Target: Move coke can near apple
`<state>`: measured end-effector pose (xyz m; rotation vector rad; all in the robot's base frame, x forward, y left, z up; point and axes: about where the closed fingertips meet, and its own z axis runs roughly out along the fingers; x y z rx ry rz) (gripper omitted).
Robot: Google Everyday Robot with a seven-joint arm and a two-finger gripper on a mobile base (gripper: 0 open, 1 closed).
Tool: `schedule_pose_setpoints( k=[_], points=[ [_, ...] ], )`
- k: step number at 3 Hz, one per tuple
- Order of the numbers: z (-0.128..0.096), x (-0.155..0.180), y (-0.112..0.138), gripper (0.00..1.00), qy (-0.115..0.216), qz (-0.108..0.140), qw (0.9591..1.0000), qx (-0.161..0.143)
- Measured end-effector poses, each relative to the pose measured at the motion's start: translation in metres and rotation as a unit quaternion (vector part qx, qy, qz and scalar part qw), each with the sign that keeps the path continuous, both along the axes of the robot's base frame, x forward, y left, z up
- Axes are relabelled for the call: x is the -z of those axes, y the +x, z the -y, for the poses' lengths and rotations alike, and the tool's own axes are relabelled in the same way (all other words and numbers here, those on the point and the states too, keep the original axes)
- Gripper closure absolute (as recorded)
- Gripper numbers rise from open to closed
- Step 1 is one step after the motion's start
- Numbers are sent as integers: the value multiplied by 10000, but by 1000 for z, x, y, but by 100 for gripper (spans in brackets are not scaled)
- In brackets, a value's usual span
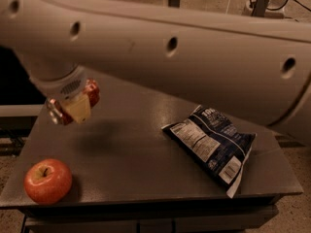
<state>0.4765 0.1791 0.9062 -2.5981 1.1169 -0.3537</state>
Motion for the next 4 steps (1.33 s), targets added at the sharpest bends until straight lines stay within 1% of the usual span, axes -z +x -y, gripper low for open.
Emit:
schedule_pose_setpoints(
  k=[1, 2, 3, 4],
  points=[
    [4, 34, -21, 100, -393, -121, 9989, -209],
    [14, 33, -12, 100, -145, -163, 9992, -339],
    [27, 29, -11, 100, 128, 11, 9979, -633],
    [27, 26, -9, 100, 174, 85, 9972, -717]
  ],
)
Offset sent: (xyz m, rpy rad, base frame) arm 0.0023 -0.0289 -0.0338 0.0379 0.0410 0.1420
